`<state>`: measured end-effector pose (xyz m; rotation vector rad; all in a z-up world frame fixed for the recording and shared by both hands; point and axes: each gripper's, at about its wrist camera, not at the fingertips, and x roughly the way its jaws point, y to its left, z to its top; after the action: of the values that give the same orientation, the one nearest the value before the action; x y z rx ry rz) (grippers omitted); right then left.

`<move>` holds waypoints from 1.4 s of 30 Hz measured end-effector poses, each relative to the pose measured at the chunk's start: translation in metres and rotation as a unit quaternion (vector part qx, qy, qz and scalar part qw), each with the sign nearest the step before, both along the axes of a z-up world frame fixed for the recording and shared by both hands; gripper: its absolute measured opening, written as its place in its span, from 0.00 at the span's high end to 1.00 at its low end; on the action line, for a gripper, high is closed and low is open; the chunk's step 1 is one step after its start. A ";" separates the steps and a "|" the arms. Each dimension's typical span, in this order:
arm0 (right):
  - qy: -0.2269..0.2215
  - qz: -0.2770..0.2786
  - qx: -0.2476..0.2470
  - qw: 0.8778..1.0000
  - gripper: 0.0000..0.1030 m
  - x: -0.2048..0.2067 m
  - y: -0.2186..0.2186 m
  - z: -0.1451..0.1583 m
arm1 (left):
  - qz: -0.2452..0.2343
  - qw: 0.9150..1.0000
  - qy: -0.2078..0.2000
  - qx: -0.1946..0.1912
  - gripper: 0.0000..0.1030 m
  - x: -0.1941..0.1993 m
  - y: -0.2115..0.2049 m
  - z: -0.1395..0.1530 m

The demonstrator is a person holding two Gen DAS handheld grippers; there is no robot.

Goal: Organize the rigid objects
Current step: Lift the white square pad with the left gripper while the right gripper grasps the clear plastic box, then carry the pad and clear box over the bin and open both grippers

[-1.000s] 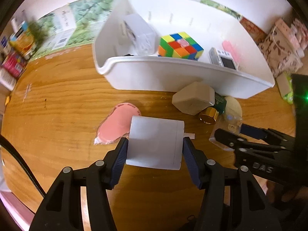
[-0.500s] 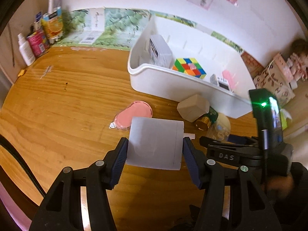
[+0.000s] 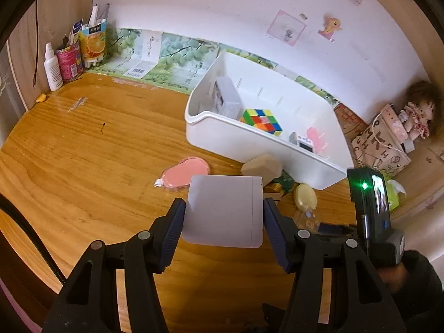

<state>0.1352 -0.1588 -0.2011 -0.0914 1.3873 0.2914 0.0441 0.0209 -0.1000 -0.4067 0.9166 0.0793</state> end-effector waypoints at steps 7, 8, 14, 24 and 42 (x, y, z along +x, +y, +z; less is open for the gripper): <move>0.012 -0.034 0.005 0.999 0.25 -0.019 -0.036 -0.001 | -0.011 1.000 -0.027 -0.001 0.42 0.003 -0.009 0.010; 0.012 -0.043 0.005 0.999 0.25 -0.021 -0.041 0.000 | -0.013 0.999 -0.031 -0.001 0.42 0.004 -0.010 0.012; -0.002 -0.092 0.005 0.996 0.25 -0.030 -0.071 0.012 | -0.021 0.998 -0.052 0.002 0.42 0.012 -0.013 0.021; -0.080 -0.136 0.006 0.987 0.25 -0.015 -0.119 0.073 | -0.023 0.995 -0.094 0.015 0.42 0.031 -0.010 0.044; -0.210 -0.066 0.059 0.974 0.25 0.032 -0.094 0.142 | 0.004 0.988 -0.148 0.032 0.42 0.074 0.008 0.075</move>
<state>0.1675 -0.2532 -0.0587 0.0374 0.9475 0.2271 0.1184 0.0290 -0.0252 -0.3514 0.6179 0.0540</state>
